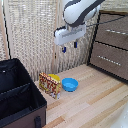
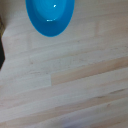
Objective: With caution, bring your gripper towards the upper drawer's hold. Grasp the drawer hold tightly with your gripper tool. Pull the drawer in your direction to reveal the contents of the top drawer.
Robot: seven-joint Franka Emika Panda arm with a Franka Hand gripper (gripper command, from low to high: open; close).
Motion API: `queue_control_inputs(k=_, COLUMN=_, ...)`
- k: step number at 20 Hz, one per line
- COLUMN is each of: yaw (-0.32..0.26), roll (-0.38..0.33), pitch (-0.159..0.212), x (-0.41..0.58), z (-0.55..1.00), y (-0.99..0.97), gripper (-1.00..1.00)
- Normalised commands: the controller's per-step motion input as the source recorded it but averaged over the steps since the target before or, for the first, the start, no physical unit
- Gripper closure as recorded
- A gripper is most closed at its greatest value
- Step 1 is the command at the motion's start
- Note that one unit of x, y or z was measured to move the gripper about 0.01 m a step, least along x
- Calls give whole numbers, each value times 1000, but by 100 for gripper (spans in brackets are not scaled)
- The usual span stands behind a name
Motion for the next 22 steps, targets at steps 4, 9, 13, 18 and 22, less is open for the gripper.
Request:
queue_control_inputs(k=4, yaw=150, roll=-282, pitch=20, x=-14, z=71, y=-193, gripper=-100)
queue_control_inputs(k=9, yaw=172, roll=-321, pitch=4, x=-46, z=0, y=-151, gripper=-100)
queue_control_inputs(k=13, yaw=174, roll=-346, pitch=17, x=0, z=0, y=-43, gripper=-100)
queue_control_inputs(k=18, yaw=161, roll=-345, pitch=5, x=29, z=35, y=0, gripper=-100)
queue_control_inputs(k=22, yaw=137, roll=-341, pitch=17, x=137, z=114, y=0, gripper=-100)
